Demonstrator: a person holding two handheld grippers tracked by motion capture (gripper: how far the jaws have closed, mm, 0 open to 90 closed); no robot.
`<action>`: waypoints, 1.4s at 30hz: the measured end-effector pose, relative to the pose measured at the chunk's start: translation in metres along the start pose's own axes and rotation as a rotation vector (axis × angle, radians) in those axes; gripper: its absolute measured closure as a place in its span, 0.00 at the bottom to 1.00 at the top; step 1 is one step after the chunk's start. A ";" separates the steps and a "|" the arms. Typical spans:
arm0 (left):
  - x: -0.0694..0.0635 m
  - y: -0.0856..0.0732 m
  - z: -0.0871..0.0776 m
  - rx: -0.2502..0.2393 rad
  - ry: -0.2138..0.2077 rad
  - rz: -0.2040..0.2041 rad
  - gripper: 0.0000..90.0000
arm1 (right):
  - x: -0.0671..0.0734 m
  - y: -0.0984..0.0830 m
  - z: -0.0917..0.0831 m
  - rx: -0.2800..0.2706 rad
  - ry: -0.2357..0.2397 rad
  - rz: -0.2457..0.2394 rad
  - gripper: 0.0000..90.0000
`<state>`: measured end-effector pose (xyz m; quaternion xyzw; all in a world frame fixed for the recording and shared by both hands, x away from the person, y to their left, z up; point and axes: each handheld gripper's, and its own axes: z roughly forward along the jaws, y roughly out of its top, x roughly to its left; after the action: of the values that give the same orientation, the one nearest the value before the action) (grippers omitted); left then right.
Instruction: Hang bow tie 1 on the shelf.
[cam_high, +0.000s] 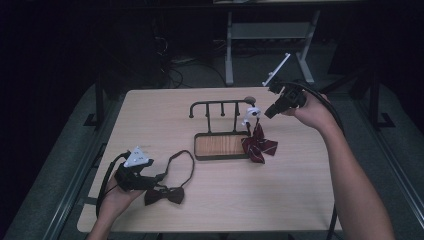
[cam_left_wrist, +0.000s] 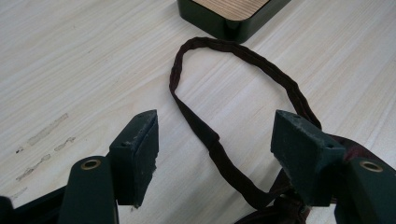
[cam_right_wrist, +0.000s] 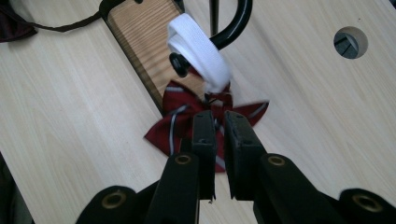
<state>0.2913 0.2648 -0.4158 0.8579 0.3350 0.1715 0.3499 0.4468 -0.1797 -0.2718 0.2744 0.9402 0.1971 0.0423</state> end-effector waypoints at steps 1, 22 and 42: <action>0.000 0.000 0.000 -0.003 -0.001 -0.003 0.36 | 0.002 -0.001 -0.001 -0.003 0.008 -0.005 0.91; 0.001 -0.001 0.001 0.005 0.002 0.003 0.36 | 0.012 -0.022 0.006 -0.035 0.065 -0.036 0.80; 0.000 -0.002 0.001 0.012 0.004 -0.001 0.36 | 0.022 -0.044 0.025 -0.051 0.109 -0.041 0.70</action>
<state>0.2915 0.2652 -0.4178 0.8594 0.3374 0.1711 0.3441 0.4106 -0.1929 -0.3117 0.2426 0.9413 0.2349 0.0021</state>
